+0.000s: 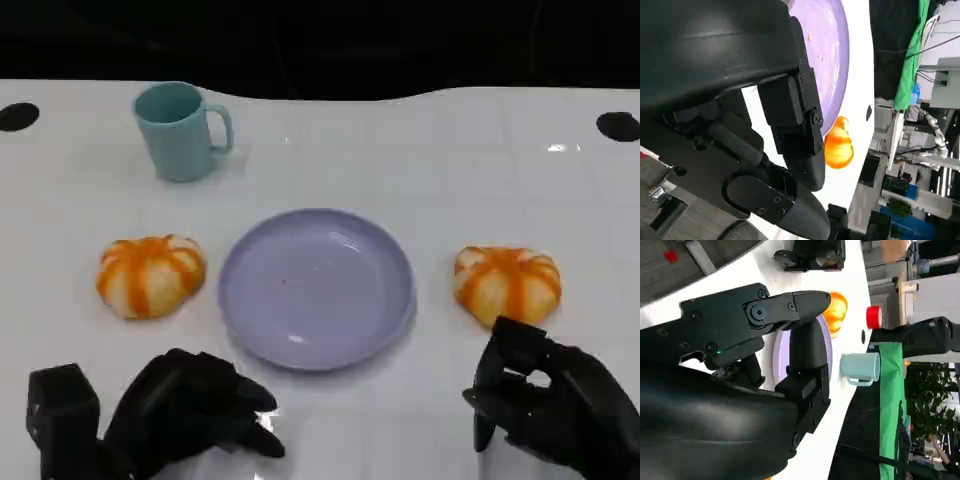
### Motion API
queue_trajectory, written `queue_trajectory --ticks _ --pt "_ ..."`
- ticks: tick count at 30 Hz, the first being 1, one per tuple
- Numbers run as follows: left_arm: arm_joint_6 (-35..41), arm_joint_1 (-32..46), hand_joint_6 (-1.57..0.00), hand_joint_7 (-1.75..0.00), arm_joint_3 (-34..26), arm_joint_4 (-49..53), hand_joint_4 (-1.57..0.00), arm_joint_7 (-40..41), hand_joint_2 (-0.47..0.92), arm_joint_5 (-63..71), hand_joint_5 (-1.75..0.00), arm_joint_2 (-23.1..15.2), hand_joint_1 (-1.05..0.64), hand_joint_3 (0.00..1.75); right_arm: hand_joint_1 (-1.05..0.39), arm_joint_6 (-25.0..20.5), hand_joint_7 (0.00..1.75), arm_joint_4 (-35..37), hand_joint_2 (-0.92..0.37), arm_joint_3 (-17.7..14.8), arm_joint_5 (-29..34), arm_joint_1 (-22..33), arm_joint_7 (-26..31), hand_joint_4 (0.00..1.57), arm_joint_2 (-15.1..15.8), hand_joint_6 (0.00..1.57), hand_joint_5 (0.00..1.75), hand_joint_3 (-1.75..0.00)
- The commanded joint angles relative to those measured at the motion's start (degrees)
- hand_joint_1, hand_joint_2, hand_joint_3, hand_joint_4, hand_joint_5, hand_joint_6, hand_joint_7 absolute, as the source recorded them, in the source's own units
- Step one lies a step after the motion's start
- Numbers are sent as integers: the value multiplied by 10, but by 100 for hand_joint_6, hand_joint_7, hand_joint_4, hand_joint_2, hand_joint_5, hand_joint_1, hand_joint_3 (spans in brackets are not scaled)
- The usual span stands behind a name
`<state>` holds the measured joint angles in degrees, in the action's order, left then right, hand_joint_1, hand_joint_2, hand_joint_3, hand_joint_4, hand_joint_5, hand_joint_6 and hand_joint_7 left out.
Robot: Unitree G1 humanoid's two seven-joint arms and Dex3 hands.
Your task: Grasp the bread from the table and place it into the plate.
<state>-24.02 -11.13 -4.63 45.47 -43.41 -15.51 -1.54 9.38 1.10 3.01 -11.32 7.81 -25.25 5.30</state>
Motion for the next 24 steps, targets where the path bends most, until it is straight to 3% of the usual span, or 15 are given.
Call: queue_trajectory --ticks 1,24 --pt "-1 -11 -156 0 -5 10 -157 -10 75 -3 -21 -8 -105 0 -45 9 175 7 -92 -11 -4 -6 0 78 7 62 175 -17" --pt "6 2 -157 -2 0 -15 -157 4 76 6 -22 -8 -105 0 -45 0 175 -12 -92 -9 -2 2 -4 77 12 60 175 -16"
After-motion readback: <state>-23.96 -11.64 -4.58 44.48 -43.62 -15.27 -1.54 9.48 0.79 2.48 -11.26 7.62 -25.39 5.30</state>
